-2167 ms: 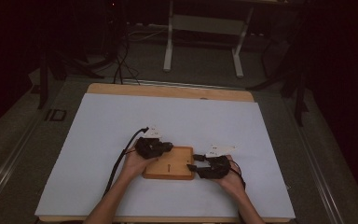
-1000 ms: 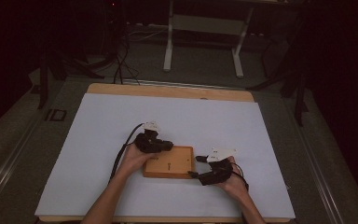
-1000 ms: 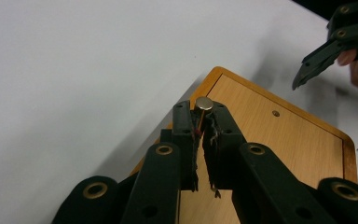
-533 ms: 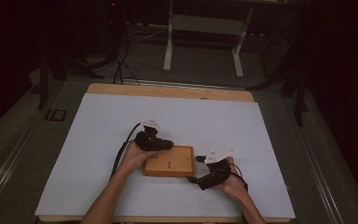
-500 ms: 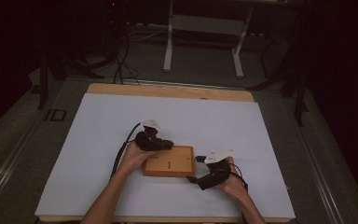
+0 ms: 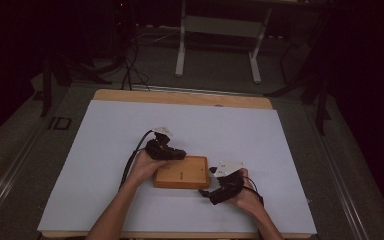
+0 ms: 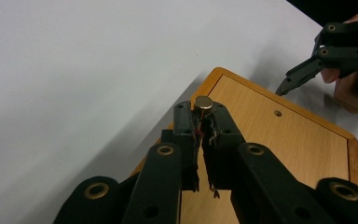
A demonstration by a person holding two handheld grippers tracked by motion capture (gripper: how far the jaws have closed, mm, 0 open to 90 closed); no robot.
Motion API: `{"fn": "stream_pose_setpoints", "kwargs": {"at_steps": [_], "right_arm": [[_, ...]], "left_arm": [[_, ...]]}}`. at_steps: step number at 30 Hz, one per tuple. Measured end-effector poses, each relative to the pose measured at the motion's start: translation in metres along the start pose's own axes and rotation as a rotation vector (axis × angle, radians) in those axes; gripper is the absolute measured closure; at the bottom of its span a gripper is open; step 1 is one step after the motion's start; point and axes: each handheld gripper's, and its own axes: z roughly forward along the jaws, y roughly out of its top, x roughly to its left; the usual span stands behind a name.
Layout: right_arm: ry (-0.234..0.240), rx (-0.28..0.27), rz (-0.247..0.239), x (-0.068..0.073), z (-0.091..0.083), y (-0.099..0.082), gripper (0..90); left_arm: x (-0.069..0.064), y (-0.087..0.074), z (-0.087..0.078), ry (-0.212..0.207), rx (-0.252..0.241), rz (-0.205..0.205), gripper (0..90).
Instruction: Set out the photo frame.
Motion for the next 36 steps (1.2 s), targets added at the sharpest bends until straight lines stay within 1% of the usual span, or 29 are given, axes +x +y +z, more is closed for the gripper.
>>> {"fn": "stream_pose_setpoints", "kwargs": {"at_steps": [3,5,8,10,14,16,20,23,25,26,31,32,34,36], "right_arm": [[-0.014,0.011,-0.006,0.0,0.002,0.0,12.5],[-0.04,0.019,-0.018,0.001,0.004,0.001,14.0],[-0.047,0.019,-0.022,0.0,0.006,0.002,14.8],[-0.06,0.022,-0.031,0.001,0.007,0.003,15.2],[-0.1,0.02,-0.047,0.002,0.008,0.003,15.6],[-0.116,0.017,-0.047,0.002,0.009,0.004,15.5],[-0.148,0.006,-0.069,0.002,0.012,0.006,13.9],[-0.166,-0.005,-0.088,0.003,0.013,0.01,13.7],[-0.171,-0.019,-0.093,0.004,0.013,0.011,13.9],[-0.173,-0.017,-0.096,0.004,0.013,0.011,14.0],[-0.188,-0.035,-0.113,0.006,0.009,0.012,17.8],[-0.189,-0.045,-0.114,0.006,0.008,0.013,18.6],[-0.189,-0.046,-0.113,0.006,0.008,0.013,19.0],[-0.188,-0.053,-0.126,0.007,0.006,0.013,19.4]], "left_arm": [[0.001,0.0,0.0,-0.006,-0.001,-0.007,84.5],[0.002,0.001,0.0,-0.007,0.005,-0.011,84.5],[0.003,0.002,0.0,-0.014,0.009,-0.021,84.5],[0.004,0.002,0.001,-0.015,0.01,-0.028,84.5],[0.006,0.004,0.001,-0.023,0.011,-0.041,84.4],[0.006,0.005,0.001,-0.023,0.017,-0.046,84.5],[0.008,0.005,0.002,-0.029,0.016,-0.053,84.6],[0.009,0.006,0.002,-0.024,0.016,-0.051,84.7],[0.008,0.006,0.002,-0.019,0.015,-0.045,84.8],[0.008,0.006,0.002,-0.019,0.015,-0.043,84.8],[0.004,0.007,0.001,0.007,0.018,-0.019,84.8],[0.004,0.007,0.001,0.008,0.018,-0.02,84.8],[0.004,0.007,0.002,0.002,0.015,-0.021,84.9],[0.004,0.006,0.002,0.0,0.013,-0.018,84.9]]}}
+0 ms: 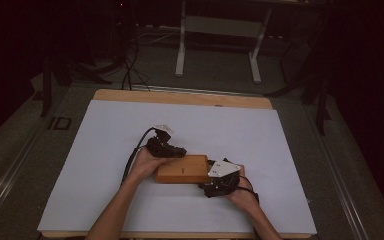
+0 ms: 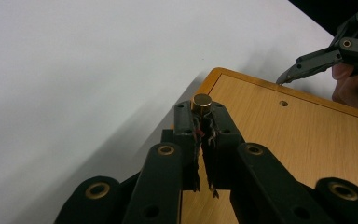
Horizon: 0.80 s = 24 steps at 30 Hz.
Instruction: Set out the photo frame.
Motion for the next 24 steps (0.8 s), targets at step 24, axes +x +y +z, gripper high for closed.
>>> {"fn": "stream_pose_setpoints", "kwargs": {"at_steps": [24], "right_arm": [[0.002,-0.099,0.006,-0.004,-0.012,0.005,35.6]], "left_arm": [[-0.005,-0.003,0.002,-0.004,-0.008,0.017,75.7]]}}
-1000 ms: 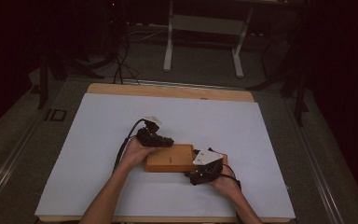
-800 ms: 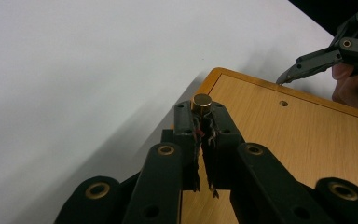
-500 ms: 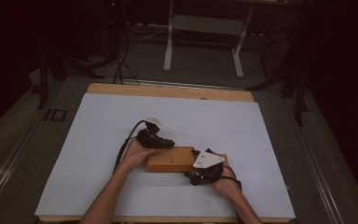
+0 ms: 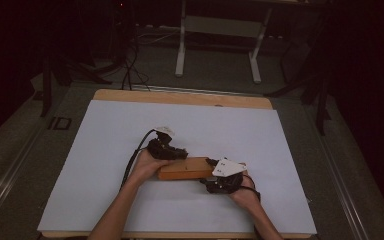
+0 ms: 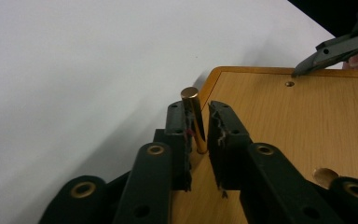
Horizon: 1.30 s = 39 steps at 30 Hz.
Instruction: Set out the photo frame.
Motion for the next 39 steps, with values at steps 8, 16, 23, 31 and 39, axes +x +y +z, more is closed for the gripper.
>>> {"fn": "stream_pose_setpoints", "kwargs": {"at_steps": [8,16,23,31,39], "right_arm": [[0.002,-0.008,0.007,-0.003,-0.001,0.001,38.1],[0.002,-0.008,0.012,-0.003,-0.001,0.001,38.8],[0.001,-0.009,0.013,-0.003,-0.001,0.001,38.9],[0.001,-0.011,0.011,-0.003,-0.001,0.001,38.9],[0.0,-0.008,0.011,-0.003,-0.001,0.001,38.9]], "left_arm": [[-0.002,-0.001,-0.01,0.024,-0.033,0.001,65.0],[-0.01,-0.007,-0.024,0.1,-0.067,0.046,56.8],[-0.011,-0.017,-0.04,0.145,-0.117,0.058,55.6],[-0.014,-0.033,-0.061,0.179,-0.175,0.071,54.6],[-0.015,-0.045,-0.074,0.206,-0.179,0.084,54.5]]}}
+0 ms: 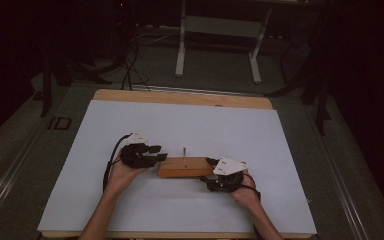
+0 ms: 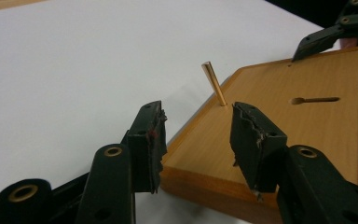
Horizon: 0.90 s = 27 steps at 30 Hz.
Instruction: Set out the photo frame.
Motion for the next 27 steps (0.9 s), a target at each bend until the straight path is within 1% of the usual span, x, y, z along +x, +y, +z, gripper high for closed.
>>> {"fn": "stream_pose_setpoints", "kwargs": {"at_steps": [5,10,14,16,20,23,25,26,27], "right_arm": [[0.005,-0.002,0.002,-0.001,0.0,0.0,38.9],[0.006,-0.003,0.007,-0.001,-0.001,0.0,39.0],[0.006,-0.004,0.009,-0.001,-0.001,0.0,39.0],[0.007,-0.004,0.008,-0.002,-0.001,0.0,39.0],[0.007,-0.004,0.009,-0.002,-0.001,0.0,39.0],[0.009,-0.005,0.009,-0.002,-0.001,0.0,39.0],[0.01,-0.004,0.009,-0.002,-0.001,0.0,39.0],[0.01,-0.005,0.01,-0.002,-0.001,0.0,39.0],[0.01,-0.005,0.01,-0.002,-0.001,0.0,39.0]], "left_arm": [[-0.001,-0.006,-0.01,0.025,0.003,0.003,54.5],[-0.006,-0.014,-0.021,0.052,0.003,0.007,53.7],[-0.006,-0.022,-0.028,0.066,0.011,0.01,52.8],[-0.006,-0.025,-0.03,0.062,0.018,0.008,52.8],[-0.009,-0.03,-0.033,0.078,0.038,0.029,51.4],[-0.011,-0.034,-0.033,0.086,0.051,0.035,49.7],[-0.014,-0.036,-0.034,0.092,0.064,0.05,49.5],[-0.015,-0.037,-0.034,0.091,0.065,0.056,49.4],[-0.016,-0.038,-0.034,0.078,0.064,0.059,49.5]]}}
